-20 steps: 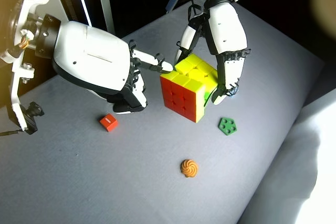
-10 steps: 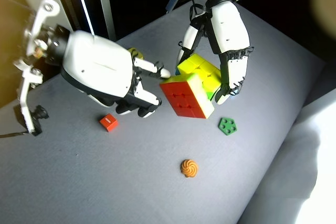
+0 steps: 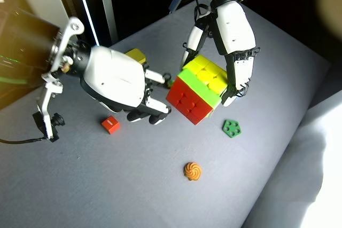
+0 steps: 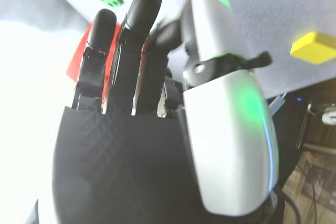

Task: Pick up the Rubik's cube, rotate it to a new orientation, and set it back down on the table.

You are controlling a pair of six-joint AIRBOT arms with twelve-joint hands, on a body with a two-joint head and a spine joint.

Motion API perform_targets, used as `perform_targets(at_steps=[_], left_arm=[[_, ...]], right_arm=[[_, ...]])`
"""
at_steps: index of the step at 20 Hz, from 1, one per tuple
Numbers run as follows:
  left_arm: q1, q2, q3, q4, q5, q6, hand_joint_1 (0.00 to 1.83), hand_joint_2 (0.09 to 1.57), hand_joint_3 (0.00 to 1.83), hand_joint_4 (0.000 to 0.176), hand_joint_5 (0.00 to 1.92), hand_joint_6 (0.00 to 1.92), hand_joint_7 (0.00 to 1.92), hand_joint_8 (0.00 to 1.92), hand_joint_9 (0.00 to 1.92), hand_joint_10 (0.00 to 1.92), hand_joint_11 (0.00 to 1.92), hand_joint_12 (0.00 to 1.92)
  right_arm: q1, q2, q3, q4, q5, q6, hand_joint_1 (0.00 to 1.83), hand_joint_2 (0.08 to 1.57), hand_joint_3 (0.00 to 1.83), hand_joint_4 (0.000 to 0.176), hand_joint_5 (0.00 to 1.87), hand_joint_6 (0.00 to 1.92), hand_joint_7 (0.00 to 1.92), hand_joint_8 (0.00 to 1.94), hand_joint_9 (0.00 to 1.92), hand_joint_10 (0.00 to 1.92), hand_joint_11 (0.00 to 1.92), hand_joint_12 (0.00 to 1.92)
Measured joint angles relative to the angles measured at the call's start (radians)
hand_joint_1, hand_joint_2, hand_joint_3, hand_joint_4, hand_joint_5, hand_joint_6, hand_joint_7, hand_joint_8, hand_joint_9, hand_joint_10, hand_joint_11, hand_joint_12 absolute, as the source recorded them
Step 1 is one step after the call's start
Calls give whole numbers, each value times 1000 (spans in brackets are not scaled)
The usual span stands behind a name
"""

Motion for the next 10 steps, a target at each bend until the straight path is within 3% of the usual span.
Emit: perform_targets(at_steps=[1,2,4,7,8,10], left_arm=[[0,0,0,0,1,0,1355,1171,1,0,890,981,855,1223,747,1461,488,1413],[0,0,0,0,1,0,1354,1176,0,0,881,989,845,1248,741,1470,484,1429],[0,0,0,0,1,0,1353,1181,0,0,882,976,835,1276,723,1489,479,1428],[0,0,0,0,3,1,1358,1171,0,0,889,969,862,1240,752,1448,525,1400],[0,0,0,2,1,0,1359,1167,1,0,869,1005,876,1220,763,1429,537,1383],[0,0,0,5,-1,0,1351,1187,2,0,835,1059,838,1274,723,1486,479,1425]], right_arm=[[0,0,0,0,0,0,1281,1086,10,117,0,0,834,1699,760,1808,393,1852],[0,-2,0,0,0,0,1265,1085,5,109,0,0,858,1893,879,1898,568,1907],[0,-9,2,0,-6,0,1232,1094,5,101,0,0,871,1939,938,1920,556,1920],[0,-25,14,0,-7,0,1265,1072,0,109,0,0,856,1914,906,1921,593,1921],[0,-31,21,0,-6,0,1262,1077,0,97,0,0,843,1896,879,1921,605,1921],[0,-35,25,1,-8,0,1262,1081,0,90,0,0,820,1918,878,1921,660,1921]])
